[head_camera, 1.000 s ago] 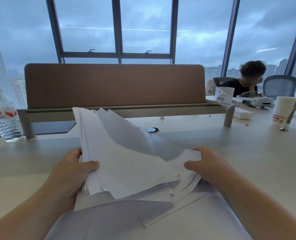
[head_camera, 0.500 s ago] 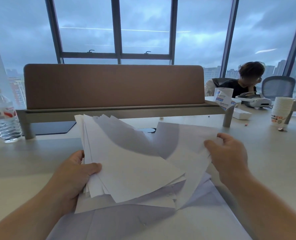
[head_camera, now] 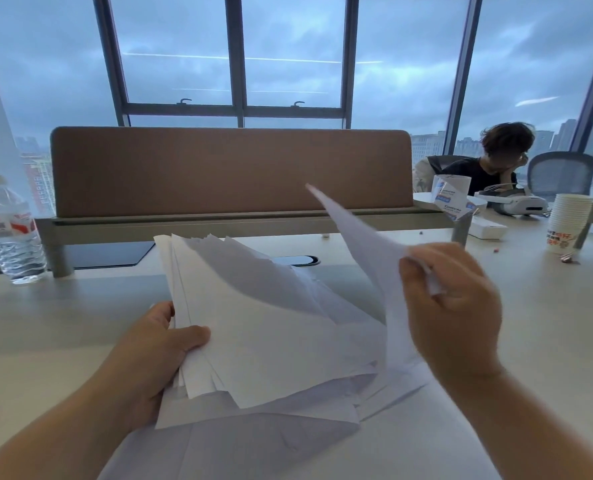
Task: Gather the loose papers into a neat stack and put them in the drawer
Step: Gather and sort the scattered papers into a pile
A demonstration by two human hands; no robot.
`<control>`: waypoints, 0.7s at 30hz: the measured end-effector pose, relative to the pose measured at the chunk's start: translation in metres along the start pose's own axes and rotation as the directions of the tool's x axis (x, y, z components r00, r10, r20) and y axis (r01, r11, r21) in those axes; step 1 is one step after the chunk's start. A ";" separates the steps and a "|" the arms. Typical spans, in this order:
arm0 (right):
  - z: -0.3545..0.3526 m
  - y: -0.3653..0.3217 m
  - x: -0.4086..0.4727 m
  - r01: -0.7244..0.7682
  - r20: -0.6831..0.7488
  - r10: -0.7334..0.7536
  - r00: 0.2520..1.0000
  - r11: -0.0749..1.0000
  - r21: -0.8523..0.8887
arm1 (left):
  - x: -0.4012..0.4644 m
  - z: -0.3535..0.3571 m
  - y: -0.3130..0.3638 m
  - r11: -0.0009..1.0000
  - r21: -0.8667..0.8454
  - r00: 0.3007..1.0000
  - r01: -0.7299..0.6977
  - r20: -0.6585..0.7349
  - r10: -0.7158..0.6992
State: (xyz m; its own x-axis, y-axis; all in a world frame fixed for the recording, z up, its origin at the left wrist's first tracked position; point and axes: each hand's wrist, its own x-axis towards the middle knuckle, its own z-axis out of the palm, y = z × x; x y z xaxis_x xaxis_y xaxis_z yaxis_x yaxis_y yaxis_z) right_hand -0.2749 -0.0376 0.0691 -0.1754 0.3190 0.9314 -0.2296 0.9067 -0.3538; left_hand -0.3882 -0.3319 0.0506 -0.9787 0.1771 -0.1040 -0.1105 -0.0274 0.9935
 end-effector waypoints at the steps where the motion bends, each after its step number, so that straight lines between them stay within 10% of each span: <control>1: 0.004 -0.005 -0.006 0.060 0.059 -0.062 0.996 0.997 0.042 | 0.000 0.000 0.000 1.000 0.003 1.000 0.000 -0.001 0.000; 12: 0.036 -0.040 -0.055 0.424 0.545 -0.532 0.648 0.846 0.323 | -0.002 0.003 0.000 0.996 0.086 1.000 0.004 -0.003 -0.004; 21: 0.038 -0.054 -0.067 0.270 0.767 -0.489 0.414 0.871 0.410 | -0.012 0.008 0.003 0.993 0.089 0.996 0.072 0.046 -0.076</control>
State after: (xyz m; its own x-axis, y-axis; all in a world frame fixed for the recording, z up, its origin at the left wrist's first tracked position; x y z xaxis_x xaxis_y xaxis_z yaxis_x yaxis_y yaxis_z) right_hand -0.2868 -0.1183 0.0226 -0.6950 -0.5231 0.4932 -0.6396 0.7632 -0.0918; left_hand -0.3750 -0.3263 0.0555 -0.9585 0.2234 -0.1772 -0.1647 0.0734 0.9836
